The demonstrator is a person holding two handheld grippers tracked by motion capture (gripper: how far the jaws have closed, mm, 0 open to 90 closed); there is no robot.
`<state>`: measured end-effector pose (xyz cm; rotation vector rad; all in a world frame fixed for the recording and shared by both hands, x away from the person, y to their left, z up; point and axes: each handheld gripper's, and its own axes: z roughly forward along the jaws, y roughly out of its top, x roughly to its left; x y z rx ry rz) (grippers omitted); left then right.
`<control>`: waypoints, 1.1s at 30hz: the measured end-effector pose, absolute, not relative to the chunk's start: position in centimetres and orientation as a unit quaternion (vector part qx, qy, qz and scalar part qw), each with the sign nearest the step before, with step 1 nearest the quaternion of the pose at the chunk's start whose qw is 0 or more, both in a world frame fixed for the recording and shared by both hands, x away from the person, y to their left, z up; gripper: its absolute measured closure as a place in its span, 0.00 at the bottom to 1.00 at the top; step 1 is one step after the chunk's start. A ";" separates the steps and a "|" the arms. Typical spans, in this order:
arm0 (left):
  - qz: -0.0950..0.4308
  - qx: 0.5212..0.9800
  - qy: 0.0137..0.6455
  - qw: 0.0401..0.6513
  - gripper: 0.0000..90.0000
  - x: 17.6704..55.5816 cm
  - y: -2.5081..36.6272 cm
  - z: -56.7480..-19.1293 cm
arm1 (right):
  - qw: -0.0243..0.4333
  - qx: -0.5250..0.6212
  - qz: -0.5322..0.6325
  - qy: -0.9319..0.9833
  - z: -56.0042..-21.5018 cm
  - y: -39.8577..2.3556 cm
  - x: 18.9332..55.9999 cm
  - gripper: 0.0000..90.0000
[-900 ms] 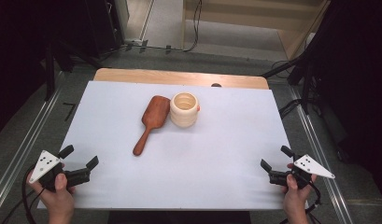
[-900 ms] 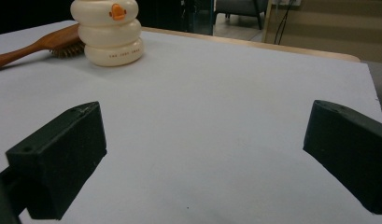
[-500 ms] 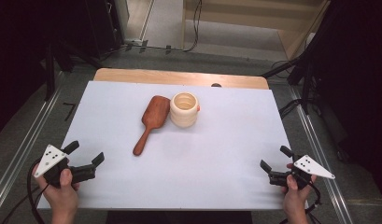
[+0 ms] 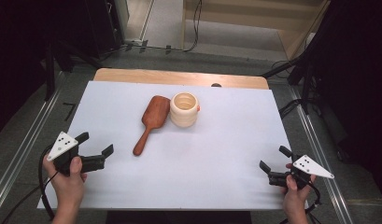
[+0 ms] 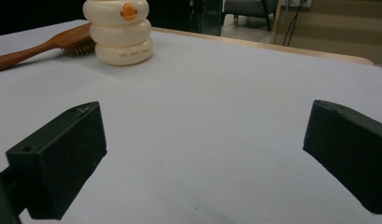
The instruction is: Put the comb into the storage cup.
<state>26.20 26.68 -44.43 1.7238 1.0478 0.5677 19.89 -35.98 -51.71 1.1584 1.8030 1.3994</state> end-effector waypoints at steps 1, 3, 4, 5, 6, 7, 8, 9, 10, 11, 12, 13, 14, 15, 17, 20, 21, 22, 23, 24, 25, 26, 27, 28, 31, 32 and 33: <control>0.233 0.715 0.433 0.497 0.00 26.4 26.4 -44.4 | 0.287 0.433 0.524 0.675 -51.7 -36.0 19.9 0.00; 0.229 0.720 0.431 0.494 0.00 26.6 26.2 -44.3 | 0.284 0.432 0.523 0.677 -51.7 -36.0 19.9 0.00; 0.226 0.726 0.429 0.488 0.00 27.1 25.6 -44.2 | 0.282 0.429 0.523 0.680 -51.7 -36.0 20.0 0.00; 0.222 0.731 0.426 0.485 0.00 27.3 25.4 -44.1 | 0.281 0.426 0.523 0.683 -51.8 -35.9 20.0 0.00; 0.222 0.731 0.426 0.485 0.00 27.3 25.4 -44.1 | 0.281 0.426 0.523 0.683 -51.8 -35.9 20.0 0.00; 0.221 0.734 0.425 0.482 0.00 27.5 25.1 -44.1 | 0.281 0.424 0.523 0.684 -51.8 -35.9 20.0 0.00; 0.220 0.736 0.424 0.480 0.00 27.7 24.9 -44.0 | 0.280 0.424 0.522 0.685 -51.8 -35.9 20.0 0.00; 0.215 0.740 0.423 0.477 0.00 28.0 24.7 -43.9 | 0.281 0.423 0.522 0.686 -51.8 -35.8 20.0 0.00; 0.215 0.741 0.422 0.476 0.00 28.2 24.5 -43.9 | 0.281 0.423 0.522 0.686 -51.8 -35.8 20.0 0.00; 0.214 0.743 0.422 0.473 0.00 28.4 24.3 -43.8 | 0.280 0.423 0.522 0.686 -51.8 -35.8 20.0 0.00; 0.211 0.744 0.422 0.472 0.00 28.7 24.1 -43.8 | 0.279 0.423 0.523 0.686 -51.8 -35.8 20.0 0.00; 0.210 0.745 0.423 0.472 0.00 28.9 23.9 -43.7 | 0.278 0.424 0.522 0.686 -51.8 -35.8 20.0 0.00; 0.209 0.747 0.424 0.468 0.00 29.1 23.8 -43.7 | 0.279 0.422 0.522 0.686 -51.8 -35.8 20.0 0.00; 0.207 0.748 0.425 0.465 0.00 29.3 23.6 -43.6 | 0.279 0.421 0.523 0.687 -51.8 -35.8 20.0 0.00; 0.202 0.751 0.426 0.462 0.00 29.7 23.3 -43.5 | 0.279 0.421 0.522 0.687 -51.8 -35.8 20.0 0.00; 0.200 0.757 0.424 0.456 0.00 30.2 22.9 -43.4 | 0.279 0.420 0.522 0.687 -51.8 -35.8 20.0 0.00; 0.200 0.759 0.422 0.454 0.00 30.4 22.7 -43.3 | 0.279 0.421 0.523 0.687 -51.8 -35.8 20.0 0.00; 0.200 0.759 0.422 0.453 0.00 30.5 22.6 -43.3 | 0.280 0.421 0.522 0.687 -51.8 -35.8 20.1 0.00; 0.198 0.761 0.422 0.452 0.00 30.6 22.5 -43.3 | 0.279 0.420 0.522 0.688 -51.8 -35.8 20.1 0.00; 0.196 0.762 0.422 0.450 0.00 30.8 22.4 -43.3 | 0.279 0.420 0.521 0.688 -51.8 -35.8 20.1 0.00; 0.197 0.765 0.421 0.446 0.00 31.0 22.2 -43.3 | 0.281 0.420 0.521 0.688 -51.8 -35.8 20.1 0.00; 0.196 0.766 0.419 0.446 0.00 31.1 22.1 -43.2 | 0.280 0.420 0.520 0.689 -51.8 -35.8 20.1 0.00; 0.194 0.768 0.418 0.445 0.00 31.3 22.0 -43.2 | 0.281 0.420 0.520 0.689 -51.8 -35.8 20.1 0.00; 0.194 0.769 0.418 0.444 0.00 31.4 21.9 -43.2 | 0.280 0.420 0.520 0.689 -51.8 -35.7 20.1 0.00; 0.192 0.771 0.416 0.443 0.00 31.6 21.7 -43.2 | 0.281 0.419 0.519 0.690 -51.8 -35.7 20.1 0.00; 0.191 0.772 0.417 0.440 0.00 31.9 21.5 -43.3 | 0.281 0.418 0.519 0.690 -51.8 -35.7 20.1 0.00; 0.191 0.772 0.417 0.440 0.00 31.9 21.5 -43.3 | 0.281 0.418 0.519 0.690 -51.8 -35.7 20.1 0.00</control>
